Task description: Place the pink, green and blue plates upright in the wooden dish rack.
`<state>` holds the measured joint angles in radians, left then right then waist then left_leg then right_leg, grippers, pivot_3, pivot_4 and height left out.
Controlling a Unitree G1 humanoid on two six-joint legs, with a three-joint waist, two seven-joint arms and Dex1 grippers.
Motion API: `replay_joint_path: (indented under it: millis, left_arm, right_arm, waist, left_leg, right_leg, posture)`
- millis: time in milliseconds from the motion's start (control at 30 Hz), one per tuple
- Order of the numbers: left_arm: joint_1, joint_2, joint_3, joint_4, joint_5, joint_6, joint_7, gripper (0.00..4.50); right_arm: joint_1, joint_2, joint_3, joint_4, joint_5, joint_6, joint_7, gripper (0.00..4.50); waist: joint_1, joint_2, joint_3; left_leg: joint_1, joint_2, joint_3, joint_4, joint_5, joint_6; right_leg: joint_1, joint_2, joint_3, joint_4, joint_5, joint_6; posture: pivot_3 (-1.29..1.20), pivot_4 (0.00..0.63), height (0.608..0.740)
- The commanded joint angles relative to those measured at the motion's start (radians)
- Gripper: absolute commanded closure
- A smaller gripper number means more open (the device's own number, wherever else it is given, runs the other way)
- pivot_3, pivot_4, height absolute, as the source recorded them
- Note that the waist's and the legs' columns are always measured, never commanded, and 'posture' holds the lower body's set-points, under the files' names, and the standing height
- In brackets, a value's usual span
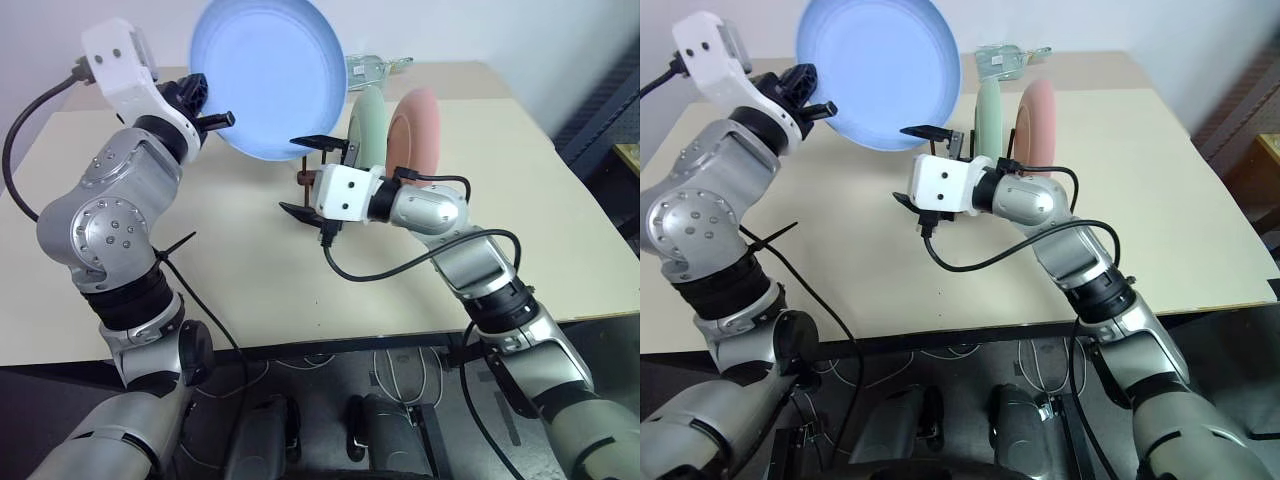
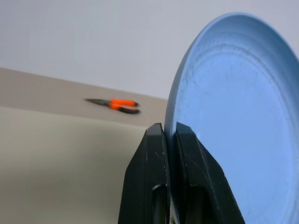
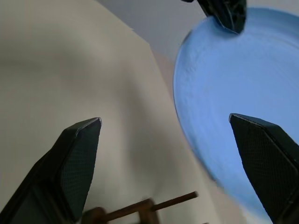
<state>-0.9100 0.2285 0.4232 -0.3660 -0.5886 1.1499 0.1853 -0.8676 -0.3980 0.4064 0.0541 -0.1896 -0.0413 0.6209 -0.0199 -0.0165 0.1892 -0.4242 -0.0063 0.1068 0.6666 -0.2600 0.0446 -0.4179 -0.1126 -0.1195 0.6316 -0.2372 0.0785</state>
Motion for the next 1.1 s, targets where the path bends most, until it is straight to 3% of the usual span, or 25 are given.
replay_joint_path:
  millis: [33,133,333,467,567,633,700,800,900,1000,1100]
  left_arm:
    - [-0.025,-0.008,-0.006,-0.074,-0.036,0.037,0.007,4.49]
    - [-0.025,-0.023,0.001,-0.093,-0.048,0.061,0.017,4.50]
    - [-0.014,-0.034,0.021,-0.116,-0.069,0.084,0.012,4.50]
    - [-0.061,-0.105,0.156,-0.076,-0.104,-0.052,0.070,3.06]
    - [-0.090,-0.058,0.257,0.021,0.004,-0.250,0.174,1.54]
    - [-0.044,0.027,0.236,0.084,0.101,-0.326,0.179,1.54]
    - [0.088,0.151,0.113,0.141,0.235,-0.415,0.094,1.54]
    - [0.281,0.255,-0.069,0.212,0.355,-0.541,-0.057,1.54]
    - [0.427,0.278,-0.213,0.219,0.417,-0.642,-0.186,1.54]
    - [0.550,0.285,-0.344,0.215,0.476,-0.752,-0.299,1.54]
    - [0.605,0.260,-0.370,0.215,0.467,-0.803,-0.353,1.54]
  right_arm:
    - [-0.072,0.039,0.006,0.100,-0.084,-0.094,-0.072,0.26]
    - [-0.098,0.057,0.010,0.163,-0.133,-0.131,-0.106,1.36]
    - [-0.099,0.066,-0.014,0.171,-0.168,-0.161,-0.135,4.47]
    - [-0.086,0.054,-0.031,0.139,-0.177,-0.171,-0.136,4.50]
    - [-0.075,0.048,-0.050,0.098,-0.149,-0.180,-0.119,4.50]
    - [-0.068,0.050,-0.075,0.062,-0.105,-0.182,-0.104,4.50]
    - [-0.061,0.066,-0.125,-0.002,-0.002,-0.153,-0.068,4.50]
    - [-0.061,0.129,-0.225,-0.124,0.233,0.009,-0.029,4.50]
    - [-0.056,0.217,-0.354,-0.254,0.563,0.364,-0.076,4.50]
    - [-0.063,0.309,-0.506,-0.325,0.917,0.714,-0.259,4.50]
    - [-0.066,0.351,-0.569,-0.330,1.029,0.857,-0.415,4.50]
  waist:
    - [0.002,0.000,0.000]
    - [0.007,0.000,0.000]
    - [0.005,0.000,0.000]
    - [0.007,0.000,0.000]
    - [0.006,0.000,0.000]
    - [-0.003,0.000,0.000]
    - [-0.007,0.001,0.000]
    - [0.004,0.001,0.000]
    - [0.014,0.000,0.000]
    - [0.010,0.000,0.000]
    - [0.003,0.000,0.000]
  left_leg:
    - [0.000,0.000,0.000,0.000,0.000,0.000]
    - [-0.001,0.000,-0.001,0.000,0.000,0.000]
    - [-0.001,0.000,-0.001,0.000,0.000,0.000]
    - [-0.001,0.000,-0.001,0.000,0.000,0.000]
    - [-0.001,0.000,-0.002,0.001,0.000,0.000]
    - [0.000,0.000,-0.001,0.000,0.000,0.000]
    - [0.002,0.000,0.000,-0.002,0.001,-0.001]
    - [0.002,0.001,0.001,-0.003,0.001,-0.001]
    - [0.001,0.001,-0.002,-0.001,0.001,-0.002]
    - [0.000,0.000,-0.004,-0.001,0.000,-0.003]
    - [-0.002,0.000,-0.003,-0.002,-0.002,-0.005]
  right_leg:
    - [0.000,0.000,0.000,0.000,0.000,0.000]
    - [0.000,0.000,0.000,-0.001,0.000,0.000]
    - [0.001,0.000,0.000,-0.001,0.000,0.000]
    - [0.001,0.000,0.000,-0.001,0.000,0.000]
    - [0.001,0.000,-0.001,-0.001,0.000,0.000]
    - [0.001,0.001,0.000,-0.001,0.000,0.000]
    - [0.001,0.003,0.000,-0.001,0.000,0.000]
    - [0.001,0.005,0.000,0.001,0.000,-0.001]
    - [0.003,0.005,-0.001,-0.001,0.000,-0.001]
    - [0.003,0.000,-0.001,-0.001,0.000,-0.001]
    - [-0.002,-0.002,0.000,-0.001,0.001,-0.003]
  posture:
    - [0.00,0.150,0.740]
    - [0.00,0.150,0.740]
    - [0.00,0.150,0.740]
    - [0.00,0.150,0.740]
    - [0.00,0.150,0.740]
    - [0.00,0.150,0.740]
    - [0.00,0.150,0.740]
    - [0.00,0.150,0.740]
    - [0.00,0.150,0.740]
    - [0.00,0.150,0.740]
    - [0.00,0.150,0.740]
